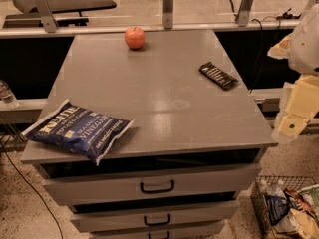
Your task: Pick rxbar chocolate
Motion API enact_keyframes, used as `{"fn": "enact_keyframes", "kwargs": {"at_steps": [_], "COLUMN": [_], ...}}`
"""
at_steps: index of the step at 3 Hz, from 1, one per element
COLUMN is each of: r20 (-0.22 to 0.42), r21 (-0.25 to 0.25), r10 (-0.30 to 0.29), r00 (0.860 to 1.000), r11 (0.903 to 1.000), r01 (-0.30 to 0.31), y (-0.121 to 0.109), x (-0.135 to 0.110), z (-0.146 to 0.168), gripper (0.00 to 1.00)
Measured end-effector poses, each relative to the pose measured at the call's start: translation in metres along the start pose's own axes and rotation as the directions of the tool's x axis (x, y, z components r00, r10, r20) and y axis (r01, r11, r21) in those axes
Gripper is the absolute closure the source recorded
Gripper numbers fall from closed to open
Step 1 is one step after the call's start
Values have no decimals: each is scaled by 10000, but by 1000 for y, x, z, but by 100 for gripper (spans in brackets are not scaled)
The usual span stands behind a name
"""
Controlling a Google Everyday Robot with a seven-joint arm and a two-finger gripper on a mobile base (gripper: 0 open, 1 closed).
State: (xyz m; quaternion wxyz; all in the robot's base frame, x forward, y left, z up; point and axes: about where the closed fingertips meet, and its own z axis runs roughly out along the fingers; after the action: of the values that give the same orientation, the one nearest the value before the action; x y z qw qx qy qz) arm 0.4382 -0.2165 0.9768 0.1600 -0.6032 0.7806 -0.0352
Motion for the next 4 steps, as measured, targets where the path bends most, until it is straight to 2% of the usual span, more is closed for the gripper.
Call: {"fn": "enact_keyframes", "kwargs": {"at_steps": [1,2,3,4], "r20": [1,345,1237,2444], "r21": [2,236,433,1025], "r10": [0,156,1013,1931], "r00": [10000,9993,9871,9503], "r11": [10000,9996,9933,9694], "r01": [0,-165,-1073,-2233], "y": [0,-13,-50,-104], "x": [0,-15,-11,-19], "z": [0,19,43,48], "gripper": [0,0,0,0]}}
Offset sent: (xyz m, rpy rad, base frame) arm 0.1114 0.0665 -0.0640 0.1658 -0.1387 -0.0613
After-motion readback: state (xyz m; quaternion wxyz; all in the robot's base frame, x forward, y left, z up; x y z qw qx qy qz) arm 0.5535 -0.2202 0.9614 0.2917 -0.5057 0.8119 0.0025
